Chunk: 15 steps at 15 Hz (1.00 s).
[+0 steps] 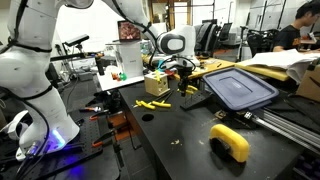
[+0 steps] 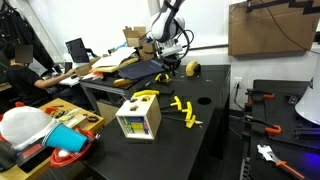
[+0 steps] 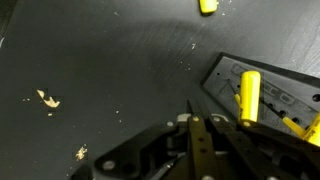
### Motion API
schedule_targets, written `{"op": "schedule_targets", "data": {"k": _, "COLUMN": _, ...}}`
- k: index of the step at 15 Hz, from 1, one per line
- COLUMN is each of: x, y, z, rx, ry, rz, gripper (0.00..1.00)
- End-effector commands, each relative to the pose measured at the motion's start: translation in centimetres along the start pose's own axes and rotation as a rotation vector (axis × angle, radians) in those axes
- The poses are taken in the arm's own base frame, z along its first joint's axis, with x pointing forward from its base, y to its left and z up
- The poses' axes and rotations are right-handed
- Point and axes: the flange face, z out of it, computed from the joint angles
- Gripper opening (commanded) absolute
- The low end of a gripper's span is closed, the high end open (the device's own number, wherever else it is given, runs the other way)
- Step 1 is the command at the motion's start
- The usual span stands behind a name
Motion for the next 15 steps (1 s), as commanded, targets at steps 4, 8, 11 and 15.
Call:
{"op": "schedule_targets", "data": {"k": 4, "x": 0.81, "y": -0.98, "z": -0.72, "rx": 0.035, "ry": -0.015, "rz": 0.026, "gripper": 0.0}}
{"op": "schedule_targets", "data": {"k": 8, "x": 0.53, "y": -1.32, "z": -0.9, "rx": 0.055, "ry": -0.046, "rz": 0.035, "gripper": 0.0}}
{"op": "schedule_targets", "data": {"k": 11, "x": 0.84, "y": -1.52, "z": -0.72, "rx": 0.07, "ry": -0.063, "rz": 0.034, "gripper": 0.0}}
{"op": "schedule_targets", "data": {"k": 15, "x": 1.19, "y": -1.43, "z": -0.66, "rx": 0.079, "ry": -0.076, "rz": 0.036, "gripper": 0.0}}
